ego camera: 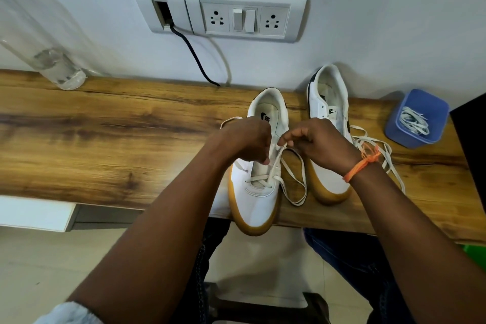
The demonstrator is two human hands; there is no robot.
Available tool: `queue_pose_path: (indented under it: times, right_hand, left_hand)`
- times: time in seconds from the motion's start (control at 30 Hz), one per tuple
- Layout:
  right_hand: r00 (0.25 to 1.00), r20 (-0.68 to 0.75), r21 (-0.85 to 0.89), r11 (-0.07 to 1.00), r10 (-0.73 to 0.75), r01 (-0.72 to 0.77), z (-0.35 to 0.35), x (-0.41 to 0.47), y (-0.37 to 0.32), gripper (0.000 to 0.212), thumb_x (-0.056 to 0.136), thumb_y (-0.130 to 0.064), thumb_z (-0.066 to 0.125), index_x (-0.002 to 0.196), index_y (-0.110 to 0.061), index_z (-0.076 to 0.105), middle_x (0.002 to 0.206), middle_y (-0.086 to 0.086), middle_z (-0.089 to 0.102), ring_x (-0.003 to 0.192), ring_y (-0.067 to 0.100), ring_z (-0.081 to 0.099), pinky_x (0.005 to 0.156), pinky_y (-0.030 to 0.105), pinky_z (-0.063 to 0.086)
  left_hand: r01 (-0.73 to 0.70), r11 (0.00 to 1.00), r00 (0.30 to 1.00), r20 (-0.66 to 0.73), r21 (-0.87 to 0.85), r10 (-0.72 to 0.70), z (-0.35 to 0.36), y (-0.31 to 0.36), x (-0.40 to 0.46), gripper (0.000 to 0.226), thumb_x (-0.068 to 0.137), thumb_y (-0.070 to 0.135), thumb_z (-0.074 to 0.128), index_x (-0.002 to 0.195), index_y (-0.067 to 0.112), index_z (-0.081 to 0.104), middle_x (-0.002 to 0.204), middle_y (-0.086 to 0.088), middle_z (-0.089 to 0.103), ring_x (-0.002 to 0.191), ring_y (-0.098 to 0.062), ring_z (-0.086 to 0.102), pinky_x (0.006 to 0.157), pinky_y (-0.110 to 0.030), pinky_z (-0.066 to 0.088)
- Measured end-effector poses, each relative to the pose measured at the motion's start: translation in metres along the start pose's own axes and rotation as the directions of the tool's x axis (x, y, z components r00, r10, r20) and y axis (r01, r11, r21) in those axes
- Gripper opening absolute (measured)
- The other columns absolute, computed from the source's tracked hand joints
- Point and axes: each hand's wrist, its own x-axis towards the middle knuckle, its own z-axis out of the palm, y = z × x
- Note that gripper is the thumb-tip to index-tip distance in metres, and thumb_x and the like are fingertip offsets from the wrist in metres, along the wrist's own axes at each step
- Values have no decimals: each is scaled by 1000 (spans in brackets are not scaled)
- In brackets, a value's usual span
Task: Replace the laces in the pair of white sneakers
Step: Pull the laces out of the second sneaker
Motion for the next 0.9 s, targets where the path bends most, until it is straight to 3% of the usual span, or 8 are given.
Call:
queue_pose_path:
  times: [0.13, 0.3, 0.4, 0.47, 0.57, 0.7, 0.8, 0.9]
  right_hand:
    - [999, -8, -23, 999, -32, 32, -1, -2, -1, 24, 86, 3, 66, 97, -15, 78, 91, -8, 69, 84, 2, 59, 75, 7, 37]
    - [999, -15, -45, 998, -38, 37, 1, 0, 2, 23, 87, 1, 66, 98, -15, 78, 99, 2, 75, 91, 12, 67, 79, 11, 43]
    - [998, -23, -63, 997, -53, 51, 3, 0, 2, 21, 87, 0, 67, 98, -15, 78, 98, 3, 75, 93, 15, 69, 83, 21, 49]
    - [998, -39, -69, 997, -41, 38, 4, 1, 4, 22, 86, 1, 67, 96, -14, 79, 97, 4, 75, 91, 15, 69, 80, 15, 47]
    - [998, -55, -57, 998, -5, 2, 2, 1, 7, 22, 86, 2, 66, 95, -14, 78, 94, 4, 75, 87, 14, 69, 73, 1, 37]
    - [998, -65, -30, 999, 9, -11, 2, 2, 5, 22, 87, 3, 65, 96, -13, 78, 96, 5, 75, 86, 7, 65, 72, -4, 34]
    - [998, -63, -5, 1000, 16, -16, 2, 3, 2, 21, 87, 2, 65, 97, -12, 78, 98, 5, 75, 86, 5, 63, 71, -5, 33]
    - [998, -58, -2, 1000, 21, -21, 0, 2, 1, 23, 87, 2, 64, 98, -13, 78, 100, 4, 75, 91, 8, 65, 74, -3, 35]
  left_hand:
    - [20, 999, 999, 32, -28, -19, -4, -1, -6, 26, 91, 28, 68, 109, 10, 72, 106, -6, 70, 99, -22, 65, 84, -33, 53]
    - [94, 994, 993, 72, -58, -90, -4, -5, -7, 18, 94, 22, 63, 105, 10, 71, 98, -10, 71, 79, -23, 72, 64, -28, 58]
    - [134, 988, 990, 54, -75, -130, -6, -12, -8, 6, 92, 18, 64, 88, 14, 67, 90, -8, 68, 69, -18, 70, 56, -27, 57]
    - [150, 986, 988, 40, -66, -148, -9, -20, -10, 17, 92, 17, 63, 75, 15, 61, 88, -9, 67, 63, -17, 68, 52, -27, 55]
    - [235, 965, 969, -54, -120, -243, -12, -39, -12, 14, 92, 13, 62, 78, 11, 63, 88, -10, 65, 70, -22, 68, 59, -35, 59]
    - [347, 937, 877, -338, -49, -342, -8, -46, -13, 24, 86, 5, 62, 66, 14, 52, 73, -5, 56, 71, -23, 59, 55, -32, 41]
    - [256, 964, 881, -393, -70, -262, -11, -28, -16, 5, 82, 5, 70, 87, 7, 68, 88, -9, 64, 83, -26, 64, 66, -38, 53]
    - [93, 993, 977, -184, -75, -105, -6, -1, -20, 16, 77, 20, 81, 90, 12, 74, 90, -4, 73, 80, -18, 69, 75, -35, 59]
